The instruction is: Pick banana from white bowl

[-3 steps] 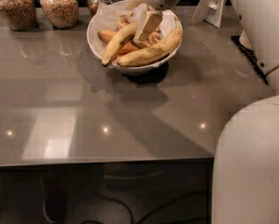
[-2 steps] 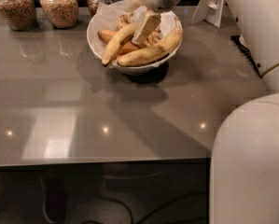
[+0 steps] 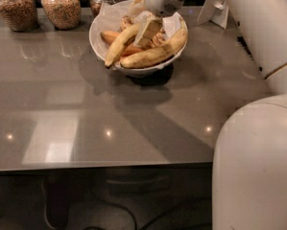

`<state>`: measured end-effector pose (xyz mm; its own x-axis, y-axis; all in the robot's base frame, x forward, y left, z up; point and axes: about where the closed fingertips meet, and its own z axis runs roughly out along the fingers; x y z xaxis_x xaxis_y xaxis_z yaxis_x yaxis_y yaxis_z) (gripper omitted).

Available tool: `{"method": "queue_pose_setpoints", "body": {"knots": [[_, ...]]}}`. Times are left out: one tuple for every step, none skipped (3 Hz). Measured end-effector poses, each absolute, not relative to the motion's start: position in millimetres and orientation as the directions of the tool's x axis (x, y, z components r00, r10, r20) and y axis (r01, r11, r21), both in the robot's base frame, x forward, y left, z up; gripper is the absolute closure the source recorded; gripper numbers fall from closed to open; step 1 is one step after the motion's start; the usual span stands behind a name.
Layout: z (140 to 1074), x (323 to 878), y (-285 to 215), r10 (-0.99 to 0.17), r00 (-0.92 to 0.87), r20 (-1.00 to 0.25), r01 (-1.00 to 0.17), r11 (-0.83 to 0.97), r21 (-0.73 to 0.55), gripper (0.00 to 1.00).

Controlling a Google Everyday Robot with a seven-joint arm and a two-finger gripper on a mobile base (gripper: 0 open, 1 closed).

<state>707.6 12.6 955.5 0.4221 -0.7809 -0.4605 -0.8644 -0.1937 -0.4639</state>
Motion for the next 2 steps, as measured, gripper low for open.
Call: {"method": "queue_pose_setpoints", "body": {"knots": [[945.7, 711.5, 14.4, -0.781, 0.409, -0.472, -0.873, -0.184, -0.452, 0.36], [945.5, 711.5, 14.6, -0.781, 0.409, -0.472, -0.873, -0.184, -0.452, 0.53]]}}
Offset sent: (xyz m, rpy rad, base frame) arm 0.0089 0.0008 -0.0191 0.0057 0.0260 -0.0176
